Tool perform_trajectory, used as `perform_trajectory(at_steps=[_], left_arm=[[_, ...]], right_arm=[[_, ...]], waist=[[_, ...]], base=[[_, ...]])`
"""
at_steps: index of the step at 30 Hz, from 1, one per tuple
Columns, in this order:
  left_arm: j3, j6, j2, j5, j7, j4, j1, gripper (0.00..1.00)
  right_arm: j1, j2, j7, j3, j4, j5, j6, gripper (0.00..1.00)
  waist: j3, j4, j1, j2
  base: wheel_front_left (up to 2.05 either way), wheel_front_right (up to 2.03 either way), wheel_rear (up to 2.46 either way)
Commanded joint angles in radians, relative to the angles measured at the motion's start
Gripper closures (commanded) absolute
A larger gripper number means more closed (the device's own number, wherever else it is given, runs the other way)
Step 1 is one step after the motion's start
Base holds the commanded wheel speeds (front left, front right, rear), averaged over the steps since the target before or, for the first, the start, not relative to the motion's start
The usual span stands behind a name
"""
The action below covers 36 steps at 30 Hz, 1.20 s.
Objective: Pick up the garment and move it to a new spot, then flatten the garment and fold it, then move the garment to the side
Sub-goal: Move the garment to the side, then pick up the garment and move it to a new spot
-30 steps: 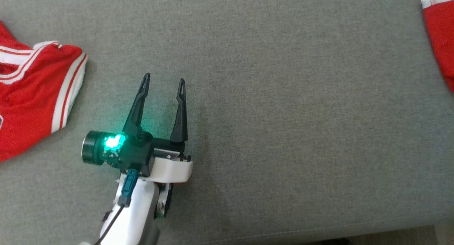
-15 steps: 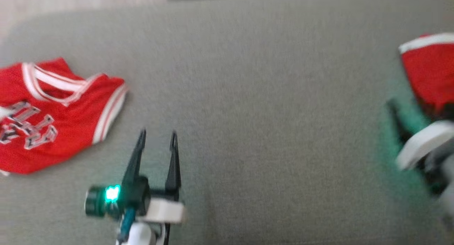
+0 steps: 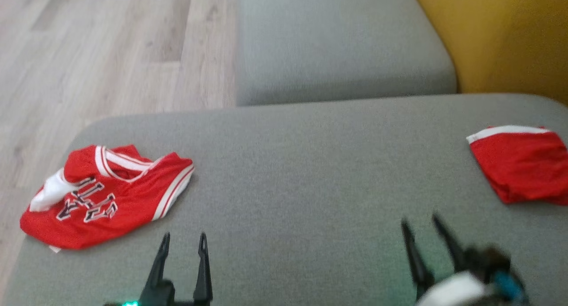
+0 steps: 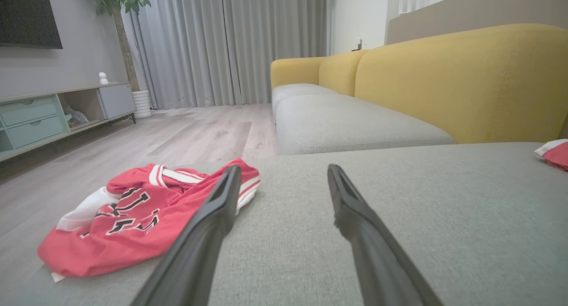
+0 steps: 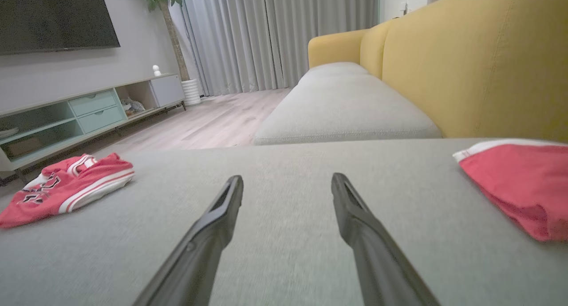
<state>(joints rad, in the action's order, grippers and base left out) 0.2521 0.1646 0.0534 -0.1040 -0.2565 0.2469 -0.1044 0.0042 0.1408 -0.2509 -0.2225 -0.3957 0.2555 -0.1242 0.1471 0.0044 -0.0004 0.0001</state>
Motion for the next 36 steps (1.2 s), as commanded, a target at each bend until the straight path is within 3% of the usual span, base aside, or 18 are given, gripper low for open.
perform_trajectory(at_steps=[1,8,20,36], left_arm=[[-0.043,-0.004,0.000,0.011,-0.005,-0.034,0.021,0.00],[-0.062,-0.013,0.000,0.035,-0.005,-0.053,-0.022,0.00],[-0.074,-0.028,-0.001,0.050,-0.005,-0.053,-0.022,0.00],[-0.151,-0.003,0.016,0.059,-0.005,-0.099,-0.014,0.00]], right_arm=[[0.025,-0.018,-0.011,0.003,0.046,-0.033,-0.007,0.00],[0.139,-0.069,-0.011,0.071,0.117,-0.108,-0.007,0.00],[0.167,-0.086,-0.011,0.108,0.133,-0.122,-0.007,0.00],[0.115,-0.090,-0.011,0.156,0.159,-0.087,-0.007,0.00]], waist=[[0.037,0.005,0.0004,-0.0001],[0.057,0.005,0.0004,-0.0001],[0.050,0.029,0.0004,-0.0001],[-0.038,0.414,0.0004,-0.0001]], base=[[0.00,0.00,0.00],[0.00,0.00,0.00],[0.00,0.00,0.00],[0.00,0.00,0.00]])
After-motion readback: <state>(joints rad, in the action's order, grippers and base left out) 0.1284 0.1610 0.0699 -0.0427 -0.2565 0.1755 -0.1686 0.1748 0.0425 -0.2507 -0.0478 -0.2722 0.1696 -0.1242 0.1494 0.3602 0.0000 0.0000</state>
